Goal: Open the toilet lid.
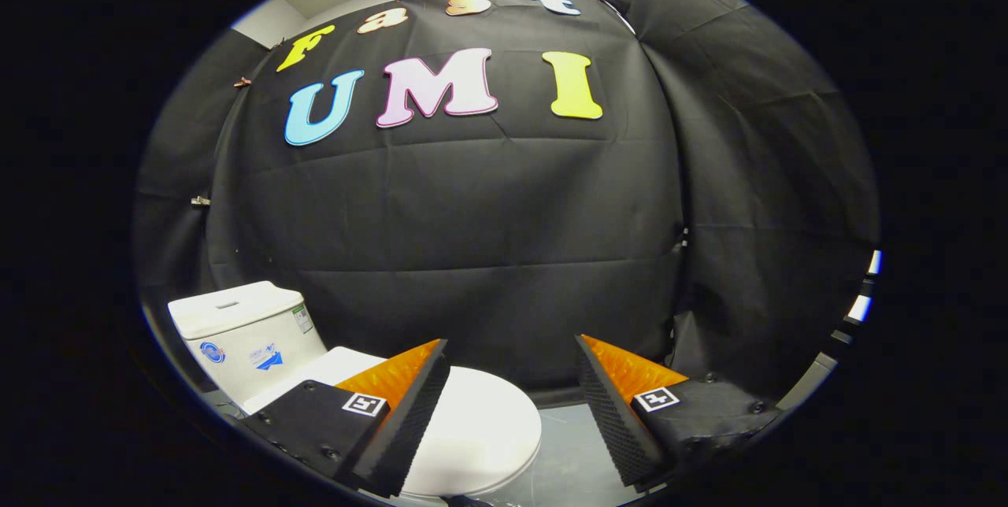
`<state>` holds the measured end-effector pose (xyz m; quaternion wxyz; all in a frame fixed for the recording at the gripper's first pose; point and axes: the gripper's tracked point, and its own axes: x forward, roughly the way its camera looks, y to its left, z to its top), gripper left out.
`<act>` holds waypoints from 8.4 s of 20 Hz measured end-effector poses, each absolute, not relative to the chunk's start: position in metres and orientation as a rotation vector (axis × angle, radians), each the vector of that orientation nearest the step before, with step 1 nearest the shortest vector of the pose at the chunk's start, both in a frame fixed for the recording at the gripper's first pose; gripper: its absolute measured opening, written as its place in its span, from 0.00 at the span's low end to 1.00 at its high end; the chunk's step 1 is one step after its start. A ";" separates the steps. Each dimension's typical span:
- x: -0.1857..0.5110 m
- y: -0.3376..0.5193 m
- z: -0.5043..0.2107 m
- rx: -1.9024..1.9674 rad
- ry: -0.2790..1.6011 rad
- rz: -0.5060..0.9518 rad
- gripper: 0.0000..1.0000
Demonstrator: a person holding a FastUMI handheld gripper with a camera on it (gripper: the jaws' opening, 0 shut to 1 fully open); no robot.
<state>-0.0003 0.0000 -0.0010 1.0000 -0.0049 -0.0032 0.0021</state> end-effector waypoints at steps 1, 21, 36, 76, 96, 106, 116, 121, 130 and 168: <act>-0.001 0.000 -0.001 -0.010 -0.006 0.005 0.98; -0.001 0.004 -0.001 -0.025 -0.008 0.038 0.98; -0.001 0.004 0.051 -0.135 -0.069 0.085 0.98; -0.093 0.041 -0.232 0.926 0.818 0.298 0.54; -0.095 0.068 -0.244 1.028 0.841 0.295 0.06; -0.095 0.065 -0.248 1.013 0.838 0.292 0.05; -0.092 0.064 -0.247 1.072 0.826 0.282 0.05; -0.092 0.068 -0.245 1.000 0.825 0.277 0.05; -0.089 0.069 -0.216 0.880 0.790 0.222 0.05; -0.081 0.192 -0.014 0.270 0.722 0.007 0.05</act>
